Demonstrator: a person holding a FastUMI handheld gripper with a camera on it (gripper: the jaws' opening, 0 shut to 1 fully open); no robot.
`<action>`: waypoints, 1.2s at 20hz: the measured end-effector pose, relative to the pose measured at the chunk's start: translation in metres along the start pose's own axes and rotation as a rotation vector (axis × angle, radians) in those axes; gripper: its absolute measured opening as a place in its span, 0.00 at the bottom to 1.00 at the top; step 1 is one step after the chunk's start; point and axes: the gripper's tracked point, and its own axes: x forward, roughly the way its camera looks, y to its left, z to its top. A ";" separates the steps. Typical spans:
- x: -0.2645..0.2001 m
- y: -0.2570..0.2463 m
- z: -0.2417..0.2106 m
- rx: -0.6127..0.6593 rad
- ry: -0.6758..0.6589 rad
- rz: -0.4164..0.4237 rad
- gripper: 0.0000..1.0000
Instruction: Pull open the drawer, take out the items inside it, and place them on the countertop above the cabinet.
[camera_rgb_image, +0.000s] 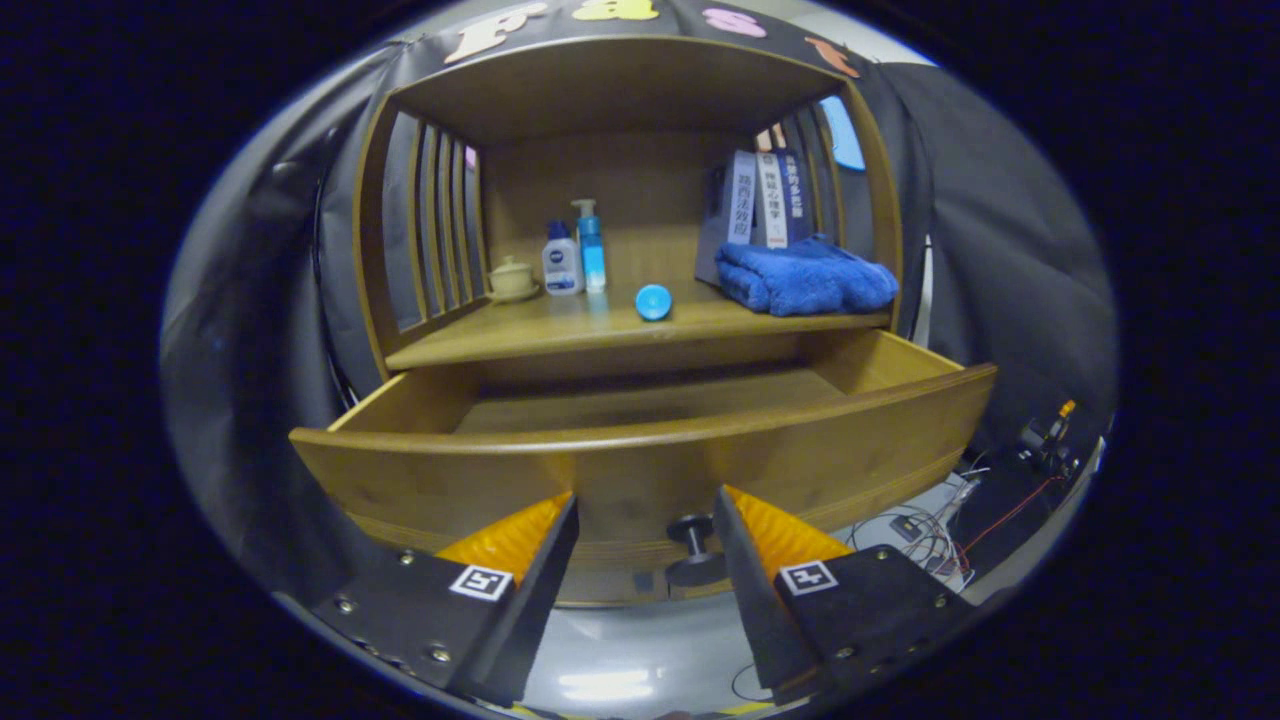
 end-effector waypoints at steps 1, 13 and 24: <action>0.005 0.001 0.001 0.008 -0.010 0.001 0.82; 0.064 0.010 0.019 0.072 -0.031 0.046 0.83; 0.100 0.014 0.032 0.076 -0.024 0.062 0.84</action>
